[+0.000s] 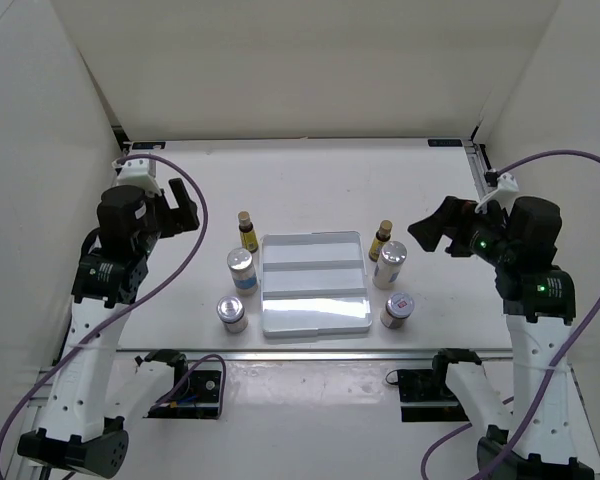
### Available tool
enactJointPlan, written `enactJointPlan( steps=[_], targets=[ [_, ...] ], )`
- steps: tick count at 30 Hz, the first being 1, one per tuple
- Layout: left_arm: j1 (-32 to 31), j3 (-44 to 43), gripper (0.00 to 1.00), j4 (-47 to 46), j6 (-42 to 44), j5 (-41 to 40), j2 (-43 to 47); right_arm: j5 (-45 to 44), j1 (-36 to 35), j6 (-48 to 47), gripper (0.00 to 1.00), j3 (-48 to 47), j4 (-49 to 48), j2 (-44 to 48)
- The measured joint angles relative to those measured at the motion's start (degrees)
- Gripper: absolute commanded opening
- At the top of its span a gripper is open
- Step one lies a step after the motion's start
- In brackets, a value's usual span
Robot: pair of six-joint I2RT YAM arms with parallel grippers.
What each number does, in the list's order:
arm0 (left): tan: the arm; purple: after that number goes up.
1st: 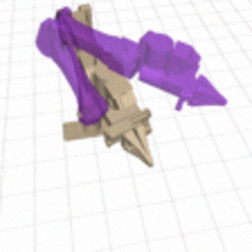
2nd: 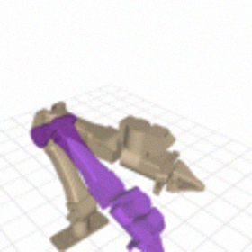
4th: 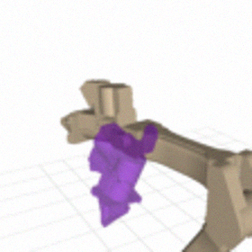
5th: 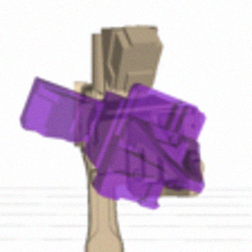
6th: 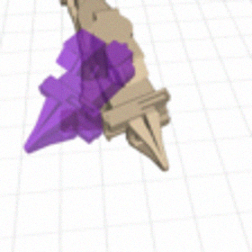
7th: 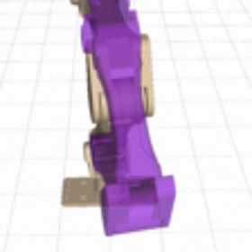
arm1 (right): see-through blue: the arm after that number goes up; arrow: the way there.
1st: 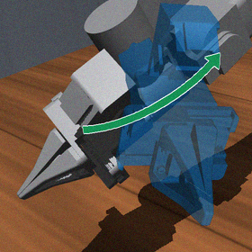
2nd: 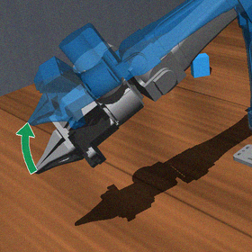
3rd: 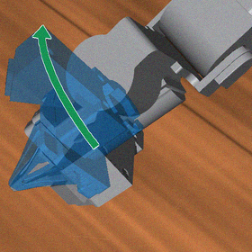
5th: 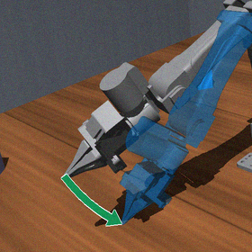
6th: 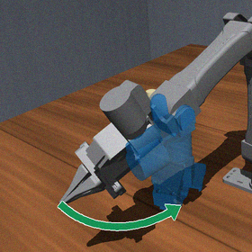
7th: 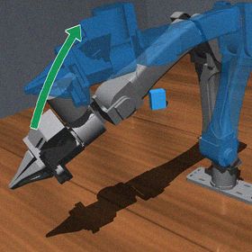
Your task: Organize the condiment bottles
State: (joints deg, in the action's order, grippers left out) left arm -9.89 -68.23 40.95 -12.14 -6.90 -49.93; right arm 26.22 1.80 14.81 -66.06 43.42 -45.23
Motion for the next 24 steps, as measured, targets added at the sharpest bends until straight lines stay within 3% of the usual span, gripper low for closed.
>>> enactJointPlan(
  steps=[6, 14, 24],
  targets=[
    [0.0, 1.2, 0.99, 1.99, -2.32, -2.36, -0.28, -7.17, -1.68, 3.17, 1.0, -1.75, 7.08, -0.2],
    [0.0, 1.22, 0.99, 3.26, -1.68, 3.02, -2.38, -1.99, -3.5, 4.13, 1.0, 1.46, 10.93, 2.03],
    [0.0, 1.22, 0.99, 4.15, -1.92, 2.69, 1.6, -6.93, -7.19, 2.78, 1.0, 0.24, 17.11, -2.1]
  ],
)
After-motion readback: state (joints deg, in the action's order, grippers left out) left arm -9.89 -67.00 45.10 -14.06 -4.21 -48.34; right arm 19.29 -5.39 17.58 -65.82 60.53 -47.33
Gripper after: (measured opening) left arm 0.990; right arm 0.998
